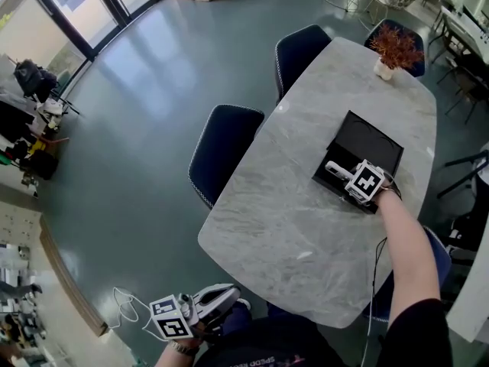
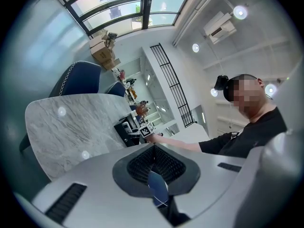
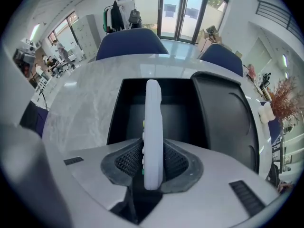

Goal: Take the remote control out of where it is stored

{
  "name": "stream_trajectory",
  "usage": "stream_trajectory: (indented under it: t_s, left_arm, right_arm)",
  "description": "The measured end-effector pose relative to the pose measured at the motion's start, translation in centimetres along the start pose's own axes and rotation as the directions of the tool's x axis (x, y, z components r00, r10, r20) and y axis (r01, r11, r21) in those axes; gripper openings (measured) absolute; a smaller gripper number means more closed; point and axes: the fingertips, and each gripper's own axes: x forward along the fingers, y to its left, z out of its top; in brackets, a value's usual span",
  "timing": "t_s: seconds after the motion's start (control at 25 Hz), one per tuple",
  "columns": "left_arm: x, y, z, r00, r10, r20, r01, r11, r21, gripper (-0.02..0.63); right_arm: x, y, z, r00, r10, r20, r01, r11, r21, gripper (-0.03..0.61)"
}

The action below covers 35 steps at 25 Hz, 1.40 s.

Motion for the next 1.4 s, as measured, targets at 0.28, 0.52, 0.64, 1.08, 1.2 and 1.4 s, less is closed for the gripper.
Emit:
stream_trajectory:
  t_s: [0.28,0.52,0.64,1.08,1.2,1.4]
  left_arm:
    - [0.6,-0.2,0.1,0.997,-0.056,-0.057,0.057,0.998,0.012,0.006]
    - [0.9,-0.6,0.4,0.987,-0.11,-0.119,0.114,0.993,0.022,0.006]
    - [1.0,-1.0,0.7,0.979,-0.137,-0.151,0.142,0.99,0.025,0.006]
    - [-1.1,-1.3,1.1,0.951,-0.201,-0.235,0.214,0.976,0.03,0.006]
    - [-2.0,-1.5,1.0,0.941,-0.221,-0.255,0.237,0.971,0.033,0.006]
    - [-4.2,-3.0,1.1,0.921,-0.26,-0.292,0.282,0.959,0.036,0.006]
  right_arm:
    - [-4.1,-1.4,0.0,0.982,-0.064,0.175,0.015,0.963,0.269,0.114]
    - [-8.0,-0.4,-0.2,0.9,-0.077,0.43,-0.197,0.807,0.557,0.114]
    - [-10.8,0.1,-0.4,0.822,-0.147,0.55,-0.314,0.689,0.653,0.114]
    - [-16.5,6.3,0.4,0.601,-0.287,0.746,-0.583,0.48,0.655,0.114]
    - [-17.3,9.7,0.9,0.561,-0.292,0.774,-0.63,0.456,0.629,0.114]
    - [-19.2,16.3,2.0,0.509,-0.306,0.804,-0.686,0.419,0.594,0.114]
